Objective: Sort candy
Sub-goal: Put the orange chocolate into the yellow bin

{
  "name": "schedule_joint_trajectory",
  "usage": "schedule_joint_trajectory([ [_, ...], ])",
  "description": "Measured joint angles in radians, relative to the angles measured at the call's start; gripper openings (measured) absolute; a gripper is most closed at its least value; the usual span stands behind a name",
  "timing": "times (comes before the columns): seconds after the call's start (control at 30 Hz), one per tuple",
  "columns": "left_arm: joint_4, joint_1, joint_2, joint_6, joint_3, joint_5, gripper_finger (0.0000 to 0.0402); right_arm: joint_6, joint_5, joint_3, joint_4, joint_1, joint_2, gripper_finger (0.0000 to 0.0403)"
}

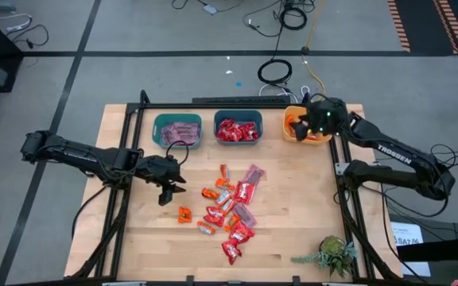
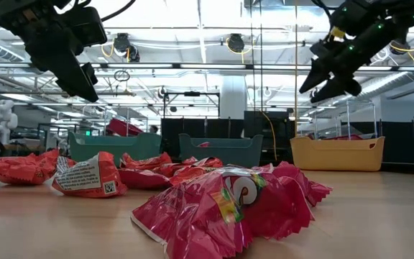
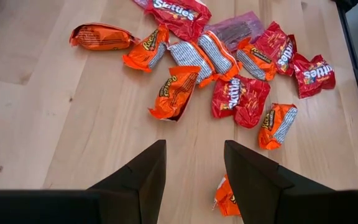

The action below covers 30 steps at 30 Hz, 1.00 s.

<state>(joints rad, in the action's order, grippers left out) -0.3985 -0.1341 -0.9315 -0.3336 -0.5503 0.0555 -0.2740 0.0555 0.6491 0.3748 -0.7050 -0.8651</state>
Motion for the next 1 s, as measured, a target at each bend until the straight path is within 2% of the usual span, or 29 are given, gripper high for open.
schedule_joint_trajectory([
  [0.2, 0.000, 0.000, 0.000, 0.000, 0.000, -0.001, 0.0171, 0.018, 0.003, 0.000, -0.058, 0.183, -0.047, 0.0245],
  [0.5, 0.000, 0.000, 0.000, 0.000, 0.000, -0.005, 0.0171, -0.025, -0.007, 0.000, -0.353, 0.430, -0.224, 0.0238],
  [0.7, 0.000, 0.000, 0.000, 0.001, 0.000, -0.006, 0.0171, -0.021, -0.135, 0.000, -0.525, 0.552, -0.390, 0.0238],
  [1.0, -0.003, 0.000, 0.000, 0.001, 0.000, -0.007, 0.0171, -0.111, -0.240, 0.000, -0.747, 0.635, -0.606, 0.0238],
])
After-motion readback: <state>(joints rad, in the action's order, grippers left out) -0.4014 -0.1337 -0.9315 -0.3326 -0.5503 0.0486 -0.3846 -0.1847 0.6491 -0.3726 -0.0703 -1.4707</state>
